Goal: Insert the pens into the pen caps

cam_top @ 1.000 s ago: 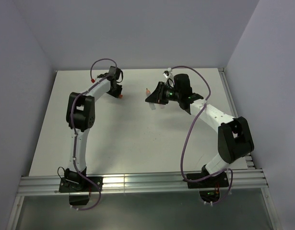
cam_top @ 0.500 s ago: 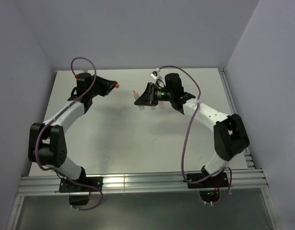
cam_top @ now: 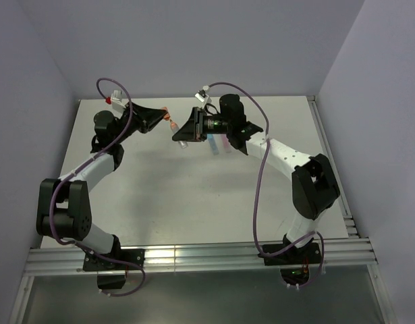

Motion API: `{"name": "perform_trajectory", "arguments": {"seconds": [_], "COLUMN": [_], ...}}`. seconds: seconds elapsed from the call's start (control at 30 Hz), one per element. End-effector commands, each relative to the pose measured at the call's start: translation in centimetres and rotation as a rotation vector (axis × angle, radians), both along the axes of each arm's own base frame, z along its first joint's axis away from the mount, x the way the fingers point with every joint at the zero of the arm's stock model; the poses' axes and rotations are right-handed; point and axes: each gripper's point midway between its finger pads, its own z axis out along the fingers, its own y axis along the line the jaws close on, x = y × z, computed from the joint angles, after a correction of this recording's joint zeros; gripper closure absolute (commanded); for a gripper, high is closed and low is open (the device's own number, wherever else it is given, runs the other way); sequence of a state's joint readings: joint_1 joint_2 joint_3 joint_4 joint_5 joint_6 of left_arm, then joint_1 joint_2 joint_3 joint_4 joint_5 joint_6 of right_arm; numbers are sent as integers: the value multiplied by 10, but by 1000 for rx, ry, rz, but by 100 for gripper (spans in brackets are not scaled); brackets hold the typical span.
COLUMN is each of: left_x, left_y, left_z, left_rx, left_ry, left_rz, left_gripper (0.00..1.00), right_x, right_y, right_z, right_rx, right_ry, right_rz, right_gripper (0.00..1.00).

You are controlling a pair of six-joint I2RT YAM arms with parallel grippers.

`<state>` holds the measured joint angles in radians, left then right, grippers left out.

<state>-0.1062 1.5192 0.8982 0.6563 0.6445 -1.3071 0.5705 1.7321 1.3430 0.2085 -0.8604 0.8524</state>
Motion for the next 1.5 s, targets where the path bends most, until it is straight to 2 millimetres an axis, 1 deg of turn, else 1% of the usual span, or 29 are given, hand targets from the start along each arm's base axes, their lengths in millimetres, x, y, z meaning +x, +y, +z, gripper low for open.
{"name": "perform_trajectory", "arguments": {"seconds": [0.0,0.1,0.23,0.53,0.63,0.93,1.13,1.47], "left_x": [-21,-24,-28,-31,-34,-38,-42,-50], "left_y": [4,6,5,3,-1,-14,-18,-28], "left_z": [50,50,52,53,56,53,53,52], "left_rx": [-75,-102,-88,-88,-94,-81,-85,-79], "left_ry": [-197,-195,-206,-221,-236,-231,-235,-236], "left_rz": [-72,-96,-99,-107,-119,-149,-163,-192], "left_gripper": [100,100,100,100,100,100,100,100], "right_x": [1,2,1,0,1,-2,-2,0], "right_y": [5,4,5,6,7,12,11,6], "right_z": [25,28,32,31,31,29,30,38], "right_rx": [50,52,56,50,49,45,44,55], "right_ry": [-52,-62,-72,-66,-70,-64,-66,-79], "right_rz": [23,19,24,29,31,45,43,26], "right_gripper": [100,100,100,100,100,100,100,100]}}
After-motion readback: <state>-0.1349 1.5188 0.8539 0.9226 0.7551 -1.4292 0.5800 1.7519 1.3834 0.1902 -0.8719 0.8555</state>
